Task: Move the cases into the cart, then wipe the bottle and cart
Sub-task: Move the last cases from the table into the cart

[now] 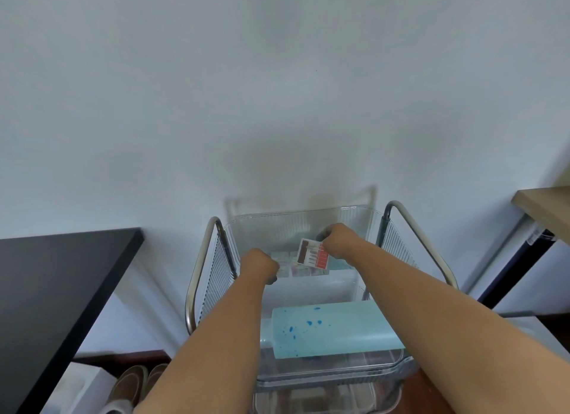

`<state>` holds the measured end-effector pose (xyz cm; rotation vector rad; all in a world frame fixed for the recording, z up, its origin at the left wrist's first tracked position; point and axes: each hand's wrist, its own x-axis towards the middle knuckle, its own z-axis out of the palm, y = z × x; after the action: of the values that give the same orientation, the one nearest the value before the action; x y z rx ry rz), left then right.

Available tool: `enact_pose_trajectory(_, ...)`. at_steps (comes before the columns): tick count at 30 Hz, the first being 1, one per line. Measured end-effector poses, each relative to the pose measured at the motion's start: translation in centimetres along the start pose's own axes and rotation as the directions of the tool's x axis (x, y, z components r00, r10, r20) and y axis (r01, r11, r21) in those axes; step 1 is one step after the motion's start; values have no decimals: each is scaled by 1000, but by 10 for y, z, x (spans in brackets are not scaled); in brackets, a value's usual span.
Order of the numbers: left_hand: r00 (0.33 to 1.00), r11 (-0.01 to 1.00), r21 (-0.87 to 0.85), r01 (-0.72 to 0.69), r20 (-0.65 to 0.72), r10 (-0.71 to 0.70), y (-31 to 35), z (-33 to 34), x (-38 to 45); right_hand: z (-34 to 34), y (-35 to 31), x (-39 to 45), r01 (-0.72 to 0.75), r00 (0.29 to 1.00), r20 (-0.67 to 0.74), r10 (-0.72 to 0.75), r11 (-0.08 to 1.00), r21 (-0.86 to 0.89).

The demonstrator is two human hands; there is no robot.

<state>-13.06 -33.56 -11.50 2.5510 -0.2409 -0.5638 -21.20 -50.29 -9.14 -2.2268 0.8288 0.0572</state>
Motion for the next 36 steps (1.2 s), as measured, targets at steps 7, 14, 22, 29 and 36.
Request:
enact_pose_trajectory(7, 999, 988, -152, -26, 23, 30, 2, 4, 1, 6, -3, -4, 258, 963, 153, -223, 926, -276)
enact_pose_trajectory(14, 978, 970, 129, -207, 4, 209, 0, 12, -9, 13, -2, -7, 425, 902, 216, -374, 676, -602)
enact_pose_trajectory(22, 945, 892, 349, -286, -48, 322, 11, 20, -13, 11, 4, -13, 499, 854, 268, -446, 556, -665)
enact_pose_trajectory(29, 937, 892, 336, -304, -62, 343, 10, 21, -12, 13, 5, -12, 496, 850, 237, -470, 564, -660)
enact_pose_trajectory(36, 932, 889, 332, -315, -68, 356, 8, 23, -11, 11, 7, -10, 488, 862, 223, -455, 627, -607)
